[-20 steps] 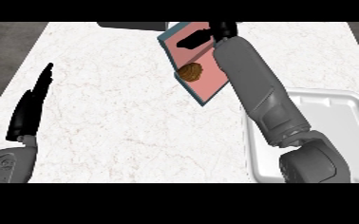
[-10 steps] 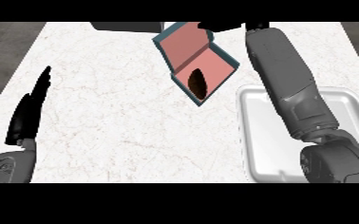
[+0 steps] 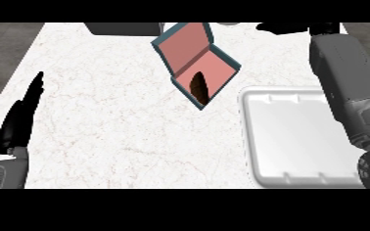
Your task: Pick the croissant from the tray and place it in the cardboard box
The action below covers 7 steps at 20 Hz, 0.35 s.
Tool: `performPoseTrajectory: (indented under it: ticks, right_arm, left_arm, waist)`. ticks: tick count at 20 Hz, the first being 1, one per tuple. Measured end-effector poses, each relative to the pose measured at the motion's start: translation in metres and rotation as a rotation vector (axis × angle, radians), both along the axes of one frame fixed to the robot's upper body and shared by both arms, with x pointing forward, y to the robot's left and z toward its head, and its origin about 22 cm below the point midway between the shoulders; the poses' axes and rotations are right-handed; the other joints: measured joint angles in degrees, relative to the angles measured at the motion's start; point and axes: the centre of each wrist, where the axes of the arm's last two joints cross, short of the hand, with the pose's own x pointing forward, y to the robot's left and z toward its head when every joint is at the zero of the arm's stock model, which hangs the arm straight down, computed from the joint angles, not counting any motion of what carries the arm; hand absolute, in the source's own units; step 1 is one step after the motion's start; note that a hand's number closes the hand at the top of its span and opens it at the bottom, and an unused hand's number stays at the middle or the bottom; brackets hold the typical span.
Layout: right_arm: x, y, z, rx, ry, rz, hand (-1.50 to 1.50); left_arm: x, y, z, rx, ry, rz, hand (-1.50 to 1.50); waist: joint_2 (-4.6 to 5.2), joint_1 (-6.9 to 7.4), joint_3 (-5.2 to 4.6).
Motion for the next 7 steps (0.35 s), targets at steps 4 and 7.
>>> performPoseTrajectory:
  ticks: [4, 7]
  right_arm:
    - [-0.014, -0.053, -0.004, -0.026, 0.009, -0.006, -1.50]
    - [-0.025, -0.086, -0.004, -0.052, 0.027, 0.013, -1.50]
  left_arm:
    - [-0.002, -0.004, -0.002, 0.004, -0.005, 0.009, 0.00]
    - [-0.002, -0.002, 0.000, 0.002, -0.008, 0.005, 0.00]
  waist:
    - [-0.07, -0.17, 0.00]
    - [-0.01, -0.12, 0.02]
